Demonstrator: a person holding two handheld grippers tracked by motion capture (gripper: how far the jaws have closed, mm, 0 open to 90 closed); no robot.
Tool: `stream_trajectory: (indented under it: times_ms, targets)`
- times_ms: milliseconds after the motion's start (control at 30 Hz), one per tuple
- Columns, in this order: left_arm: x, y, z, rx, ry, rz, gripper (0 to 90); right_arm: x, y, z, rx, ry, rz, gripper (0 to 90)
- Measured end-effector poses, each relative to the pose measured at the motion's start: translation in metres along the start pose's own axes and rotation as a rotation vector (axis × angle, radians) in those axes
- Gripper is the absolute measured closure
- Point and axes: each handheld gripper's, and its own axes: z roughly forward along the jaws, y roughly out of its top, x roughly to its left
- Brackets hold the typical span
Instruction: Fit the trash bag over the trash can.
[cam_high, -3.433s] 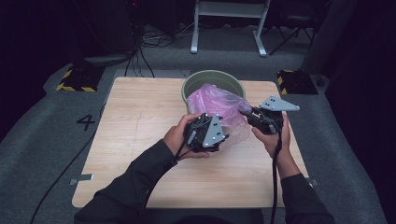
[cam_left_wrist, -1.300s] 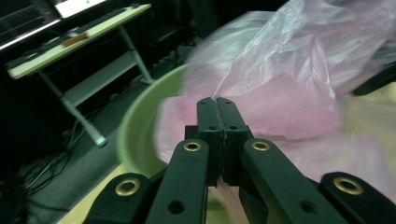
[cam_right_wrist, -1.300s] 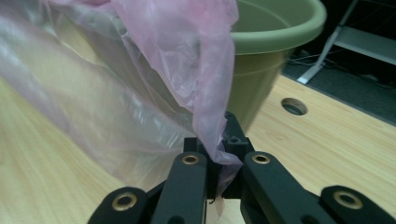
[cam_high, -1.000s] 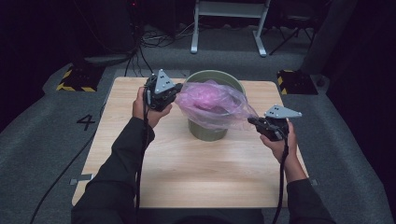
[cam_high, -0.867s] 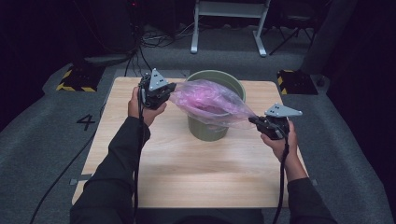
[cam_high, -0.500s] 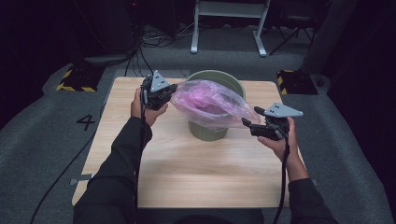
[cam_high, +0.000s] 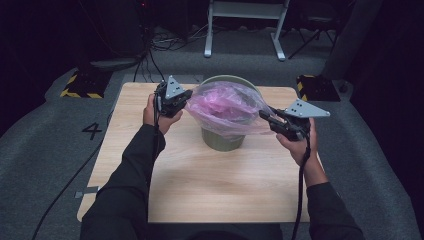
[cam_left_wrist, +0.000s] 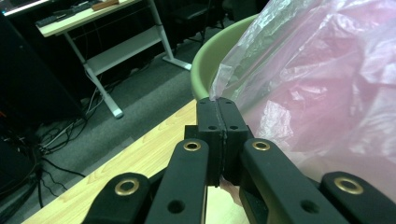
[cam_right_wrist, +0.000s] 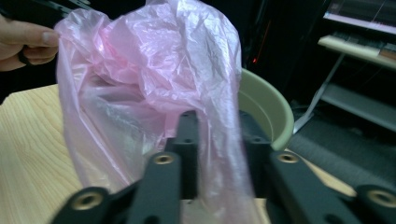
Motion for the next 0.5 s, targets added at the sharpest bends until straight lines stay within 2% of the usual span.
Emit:
stream_trajectory:
  times_ms: [67, 100, 233, 367, 500]
  targets:
    - [0.002, -0.002, 0.004, 0.001, -0.002, -0.007, 89.6, -0.005, 0.000, 0.007, 0.028, -0.052, 0.022, 83.4]
    - [0.003, -0.004, 0.006, 0.005, -0.002, -0.013, 89.6, -0.010, -0.001, 0.010, 0.031, -0.033, 0.057, 84.3]
    - [0.005, -0.009, 0.017, 0.028, -0.001, -0.021, 89.7, -0.023, -0.007, 0.022, 0.069, -0.066, 0.149, 87.8]
    - [0.007, -0.013, 0.026, 0.040, -0.002, -0.036, 89.6, -0.031, -0.013, 0.034, 0.118, -0.092, 0.190, 88.7]
    - [0.011, -0.016, 0.033, 0.048, -0.003, -0.049, 89.5, -0.041, -0.017, 0.040, 0.127, -0.118, 0.219, 88.9]
